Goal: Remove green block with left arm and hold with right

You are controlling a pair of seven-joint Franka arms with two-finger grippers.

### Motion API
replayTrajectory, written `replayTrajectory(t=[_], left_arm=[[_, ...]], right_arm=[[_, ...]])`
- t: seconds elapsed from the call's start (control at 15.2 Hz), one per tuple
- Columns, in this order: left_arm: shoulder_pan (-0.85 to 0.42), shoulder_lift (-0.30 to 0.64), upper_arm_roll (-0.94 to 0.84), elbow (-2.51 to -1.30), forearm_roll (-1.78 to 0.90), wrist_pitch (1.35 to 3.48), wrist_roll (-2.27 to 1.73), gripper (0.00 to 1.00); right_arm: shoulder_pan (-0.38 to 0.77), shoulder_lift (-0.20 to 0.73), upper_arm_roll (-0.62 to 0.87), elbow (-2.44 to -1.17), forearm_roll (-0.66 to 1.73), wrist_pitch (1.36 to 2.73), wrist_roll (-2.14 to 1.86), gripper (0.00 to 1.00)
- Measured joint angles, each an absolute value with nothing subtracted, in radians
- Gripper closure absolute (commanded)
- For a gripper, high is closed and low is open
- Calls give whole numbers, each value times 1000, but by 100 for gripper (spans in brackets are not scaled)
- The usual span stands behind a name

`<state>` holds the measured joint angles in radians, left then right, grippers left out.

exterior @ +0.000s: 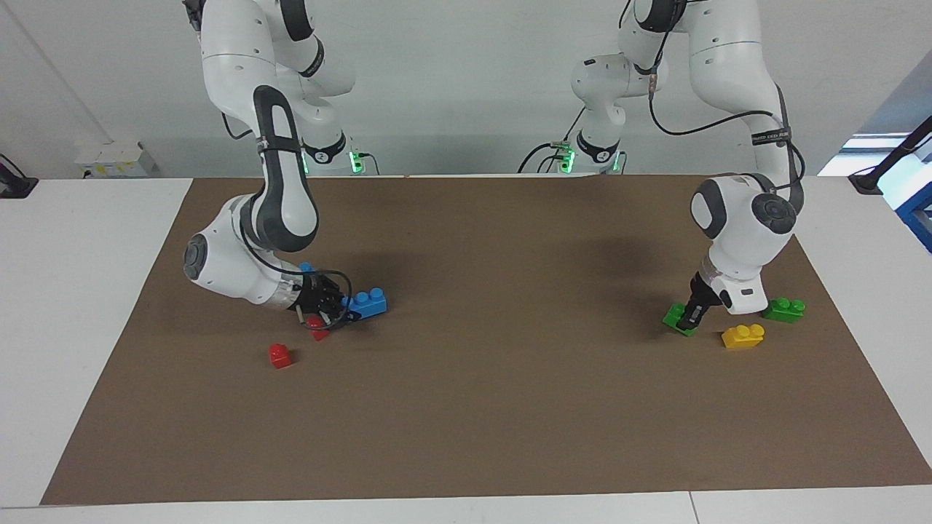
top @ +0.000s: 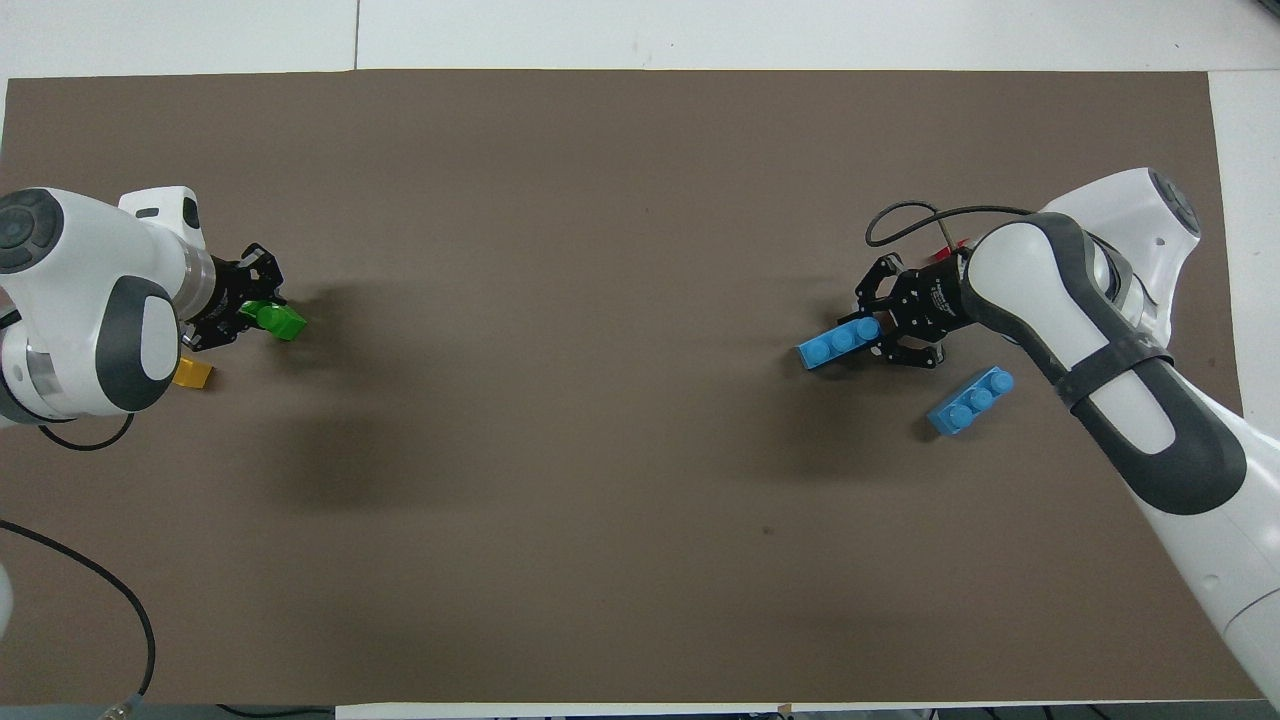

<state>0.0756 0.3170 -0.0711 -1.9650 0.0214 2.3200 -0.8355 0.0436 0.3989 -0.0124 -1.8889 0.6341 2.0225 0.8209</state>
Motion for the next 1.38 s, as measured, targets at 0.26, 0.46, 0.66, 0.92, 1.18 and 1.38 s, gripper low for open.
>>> replayTrajectory(t=[0.26,0.46,0.66,0.92,1.18,1.38], left_arm=[[76,317,-72,-1966,21,2321,-832,0],[76,316,-75,-1958,21,2316,-829,0],[74,287,-78,-1930,21,2291,-811,0],[74,220,-79,-1864,22,2178,-745,0],[76,201,-73,-1678,22,1944,-483,0],[78,188,-72,-1573,22,1850,-314,0]], right_arm=[[34,403,-13,-1899,634,2022,803,35],[34,403,-13,-1899,635,2022,803,8],[33,403,-13,-1899,635,2022,803,1],[32,402,-13,-1896,636,2023,803,1],[32,373,-13,-1880,642,2022,806,0],[32,313,-13,-1870,643,2019,817,0]])
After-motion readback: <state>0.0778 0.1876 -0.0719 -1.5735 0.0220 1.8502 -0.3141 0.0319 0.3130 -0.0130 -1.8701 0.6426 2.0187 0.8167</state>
